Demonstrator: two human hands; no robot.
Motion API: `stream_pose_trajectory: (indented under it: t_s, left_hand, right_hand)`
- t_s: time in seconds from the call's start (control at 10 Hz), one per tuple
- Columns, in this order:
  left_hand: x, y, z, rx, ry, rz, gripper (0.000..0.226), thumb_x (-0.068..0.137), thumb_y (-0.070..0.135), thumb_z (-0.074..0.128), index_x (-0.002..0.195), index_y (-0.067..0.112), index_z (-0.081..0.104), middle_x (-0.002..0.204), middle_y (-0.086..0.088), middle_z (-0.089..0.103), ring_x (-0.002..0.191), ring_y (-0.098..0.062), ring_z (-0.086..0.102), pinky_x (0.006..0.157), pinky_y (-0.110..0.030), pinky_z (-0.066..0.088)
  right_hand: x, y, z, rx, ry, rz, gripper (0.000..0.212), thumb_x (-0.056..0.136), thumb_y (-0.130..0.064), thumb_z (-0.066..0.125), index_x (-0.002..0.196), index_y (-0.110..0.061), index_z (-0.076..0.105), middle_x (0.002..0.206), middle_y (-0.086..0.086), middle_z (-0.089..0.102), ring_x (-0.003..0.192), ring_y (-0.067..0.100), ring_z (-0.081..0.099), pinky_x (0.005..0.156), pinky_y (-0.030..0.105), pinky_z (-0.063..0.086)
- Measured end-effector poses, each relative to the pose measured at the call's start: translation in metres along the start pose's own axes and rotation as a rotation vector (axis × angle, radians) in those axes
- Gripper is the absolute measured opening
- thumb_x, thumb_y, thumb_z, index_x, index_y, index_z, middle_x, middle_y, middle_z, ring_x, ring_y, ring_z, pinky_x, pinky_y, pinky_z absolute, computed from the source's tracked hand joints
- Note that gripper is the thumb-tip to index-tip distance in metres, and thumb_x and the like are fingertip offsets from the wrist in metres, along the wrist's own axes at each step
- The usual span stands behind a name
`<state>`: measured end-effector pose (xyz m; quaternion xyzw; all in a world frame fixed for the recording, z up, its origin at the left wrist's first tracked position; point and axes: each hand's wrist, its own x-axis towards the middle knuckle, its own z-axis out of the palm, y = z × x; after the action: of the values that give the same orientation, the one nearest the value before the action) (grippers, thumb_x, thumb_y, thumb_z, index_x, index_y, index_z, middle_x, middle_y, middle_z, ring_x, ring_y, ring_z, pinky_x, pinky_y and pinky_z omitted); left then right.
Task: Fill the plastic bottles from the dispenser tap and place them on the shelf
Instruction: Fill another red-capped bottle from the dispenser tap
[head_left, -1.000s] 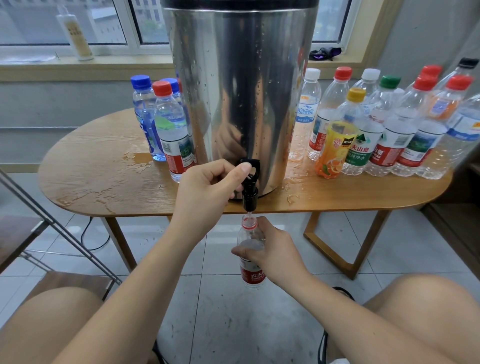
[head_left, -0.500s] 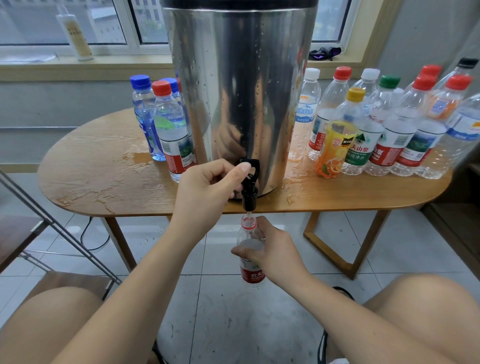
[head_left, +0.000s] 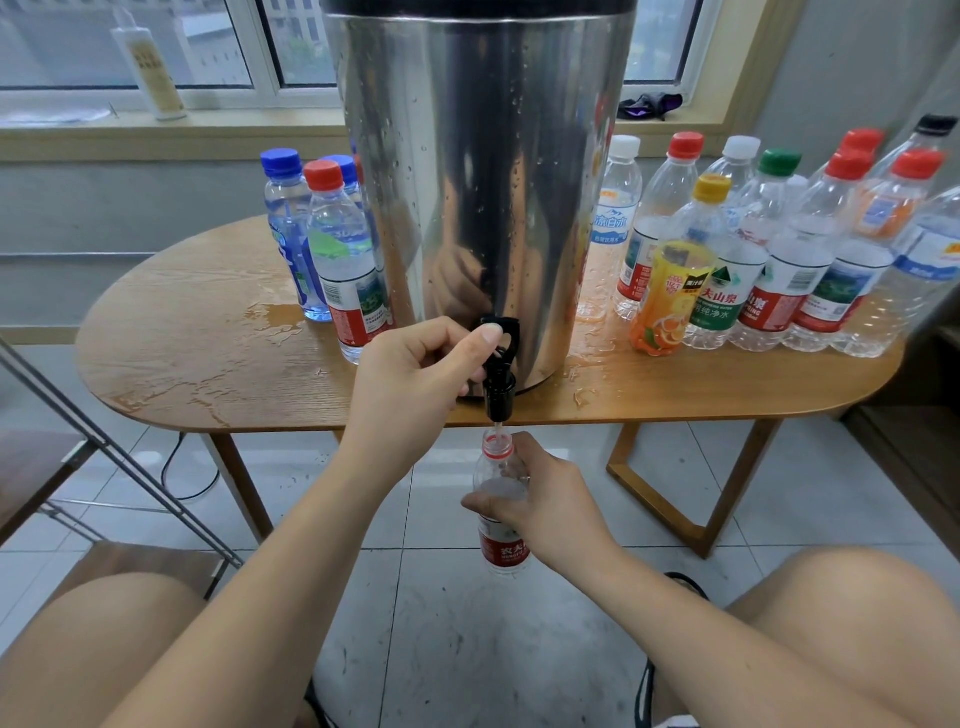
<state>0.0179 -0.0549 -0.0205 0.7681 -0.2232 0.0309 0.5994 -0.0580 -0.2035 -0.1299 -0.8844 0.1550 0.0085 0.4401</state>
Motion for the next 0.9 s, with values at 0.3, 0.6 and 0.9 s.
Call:
stream_pose_trajectory:
  t_s: [0.3, 0.6, 0.9]
  left_hand:
    - [0.0001, 0.0003, 0.0002, -0.020, -0.001, -0.006, 0.037, 0.102, 0.045, 0.074, 0.075, 0.020, 0.077, 0.067, -0.001, 0.070, 0.067, -0.014, 0.063, 0.069, -0.041, 0.056]
    - [0.0002, 0.0003, 0.0001, -0.025, -0.003, -0.001, 0.038, 0.102, 0.045, 0.074, 0.074, 0.020, 0.077, 0.068, -0.002, 0.071, 0.068, -0.015, 0.063, 0.069, -0.041, 0.056]
    - [0.0006, -0.0002, 0.0000, -0.015, -0.004, 0.000, 0.038, 0.101, 0.047, 0.074, 0.075, 0.019, 0.077, 0.069, -0.005, 0.071, 0.068, -0.019, 0.063, 0.069, -0.044, 0.056]
  right_hand:
    - [-0.0016, 0.0019, 0.0001, 0.028, 0.004, -0.016, 0.077, 0.069, -0.071, 0.083, 0.133, -0.041, 0.053, 0.132, -0.010, 0.069, 0.123, 0.023, 0.065, 0.100, 0.051, 0.059]
    - [-0.0004, 0.0041, 0.0003, 0.027, 0.010, -0.022, 0.072, 0.074, -0.065, 0.087, 0.132, -0.041, 0.053, 0.132, -0.010, 0.069, 0.122, 0.023, 0.065, 0.100, 0.050, 0.059]
    - [0.0001, 0.0037, 0.0005, 0.003, 0.010, -0.031, 0.074, 0.072, -0.070, 0.084, 0.132, -0.042, 0.052, 0.134, -0.012, 0.069, 0.123, 0.022, 0.065, 0.101, 0.050, 0.060]
